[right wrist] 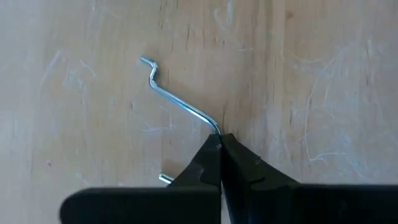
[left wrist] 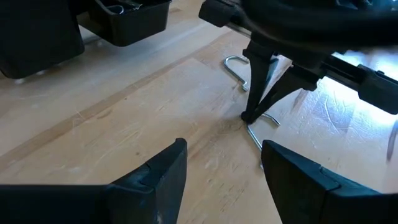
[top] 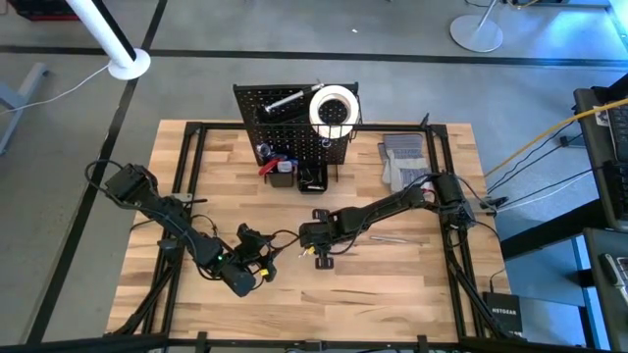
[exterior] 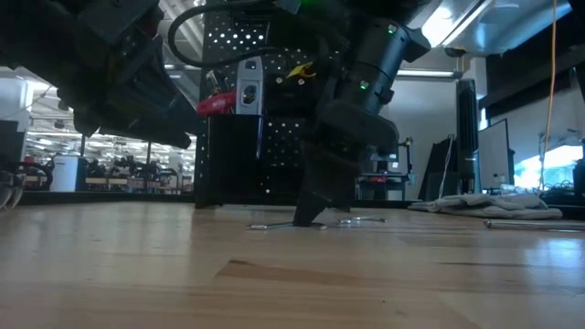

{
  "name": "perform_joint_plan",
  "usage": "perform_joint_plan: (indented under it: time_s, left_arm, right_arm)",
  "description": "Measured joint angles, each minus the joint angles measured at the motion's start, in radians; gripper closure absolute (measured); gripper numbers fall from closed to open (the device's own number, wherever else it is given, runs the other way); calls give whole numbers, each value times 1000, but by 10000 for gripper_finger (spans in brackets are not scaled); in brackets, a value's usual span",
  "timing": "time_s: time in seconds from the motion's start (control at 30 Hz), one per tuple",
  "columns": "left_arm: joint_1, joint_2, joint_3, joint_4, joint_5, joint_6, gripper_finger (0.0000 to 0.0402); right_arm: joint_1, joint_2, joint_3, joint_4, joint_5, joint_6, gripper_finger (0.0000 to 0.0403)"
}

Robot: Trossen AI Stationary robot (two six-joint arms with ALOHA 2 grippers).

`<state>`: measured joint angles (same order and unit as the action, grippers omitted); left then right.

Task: Hang tools onto peg board
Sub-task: Put the pegboard hook into the right bin on the pegboard

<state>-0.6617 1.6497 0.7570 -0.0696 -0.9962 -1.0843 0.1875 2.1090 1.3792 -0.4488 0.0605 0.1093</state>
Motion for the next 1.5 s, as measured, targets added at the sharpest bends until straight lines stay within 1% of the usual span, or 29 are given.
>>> perform_joint_plan:
  time_s: [0.1,0.17,0.33,0.43,0.57,0.83,1.0,1.1,1.2,1.3,1.37,1.43,1.5]
  left_arm:
    - [0,0,0,1,0,0,208]
    - [0,0,0,2,0,0,208]
    - [0,0,0,3,1,-1,208]
    - [0,0,0,3,1,-1,208]
    - [0,0,0,4,1,-1,208]
    - [0,0,0,4,1,-4,208]
    - [0,0,0,3,1,-4,208]
    - [0,0,0,4,14,-3,208]
    - [0,0,0,7,31,11,208]
    - [10,0,0,19,60,25,208]
    - [33,0,-1,70,100,88,208]
    - [77,0,0,136,184,194,208]
    - [141,1,16,162,301,307,208]
  right_arm:
    - [3,-27,-2,-3,16,-8,400]
    - [2,-48,-6,-36,34,-9,400]
    - [-9,-110,-5,-92,116,-15,401]
    - [-21,-136,-5,-118,143,-17,401]
    - [-48,-180,-3,-132,210,-38,402]
    - [-124,-236,-2,-129,294,-81,402]
    - [-154,-263,-2,-134,291,-88,401]
    - [-147,-290,-1,-189,256,-68,391]
    - [-106,-323,-1,-282,244,-18,383]
    - [-34,-380,-21,-318,271,-5,386]
    - [13,-429,-80,-293,270,-2,391]
    - [53,-478,-169,-236,264,32,396]
    - [85,-541,-272,-180,269,89,398]
